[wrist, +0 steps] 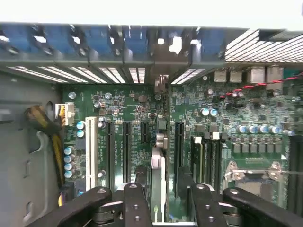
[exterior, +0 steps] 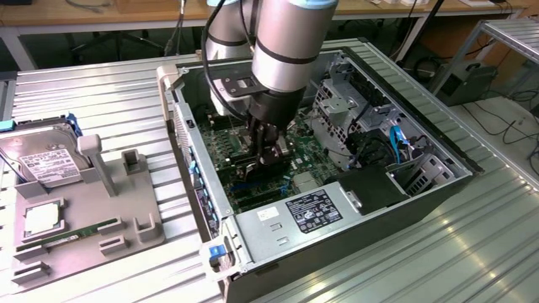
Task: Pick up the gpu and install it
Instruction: 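Insert the gpu into the slot, then press down on the gpu until it lock into place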
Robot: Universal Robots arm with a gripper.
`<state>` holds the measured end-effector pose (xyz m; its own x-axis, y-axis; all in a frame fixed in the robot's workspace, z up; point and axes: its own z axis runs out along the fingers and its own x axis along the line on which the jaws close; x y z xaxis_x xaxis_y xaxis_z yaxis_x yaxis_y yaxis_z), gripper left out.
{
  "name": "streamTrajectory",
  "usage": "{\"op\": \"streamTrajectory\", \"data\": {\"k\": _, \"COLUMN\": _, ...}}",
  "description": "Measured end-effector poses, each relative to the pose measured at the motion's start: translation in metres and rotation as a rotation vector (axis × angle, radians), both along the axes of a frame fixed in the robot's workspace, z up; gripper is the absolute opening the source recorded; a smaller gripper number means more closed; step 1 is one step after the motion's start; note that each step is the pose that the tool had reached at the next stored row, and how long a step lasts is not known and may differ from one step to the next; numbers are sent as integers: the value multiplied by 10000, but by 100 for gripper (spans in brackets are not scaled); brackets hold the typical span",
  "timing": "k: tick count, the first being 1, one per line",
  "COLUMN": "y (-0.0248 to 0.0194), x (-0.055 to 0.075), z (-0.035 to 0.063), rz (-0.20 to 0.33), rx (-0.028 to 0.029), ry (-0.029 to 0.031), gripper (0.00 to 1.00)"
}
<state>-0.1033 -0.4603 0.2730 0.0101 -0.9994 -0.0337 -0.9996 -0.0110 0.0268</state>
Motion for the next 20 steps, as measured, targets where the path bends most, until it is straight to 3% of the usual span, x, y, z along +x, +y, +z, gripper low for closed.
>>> {"op": "streamTrajectory", "data": {"k": 1, "y": 4, "x": -1, "z": 169, "rz": 1, "rx": -6, "ry": 0, "gripper": 14}}
{"op": "streamTrajectory", "data": {"k": 2, "y": 4, "x": -1, "z": 169, "rz": 1, "rx": -7, "ry": 0, "gripper": 11}}
{"op": "streamTrajectory", "data": {"k": 18, "y": 6, "x": -1, "z": 168, "rz": 0, "rx": -7, "ry": -1, "gripper": 11}}
{"op": "streamTrajectory", "data": {"k": 20, "y": 20, "x": -11, "z": 159, "rz": -1, "rx": -10, "ry": -22, "gripper": 11}}
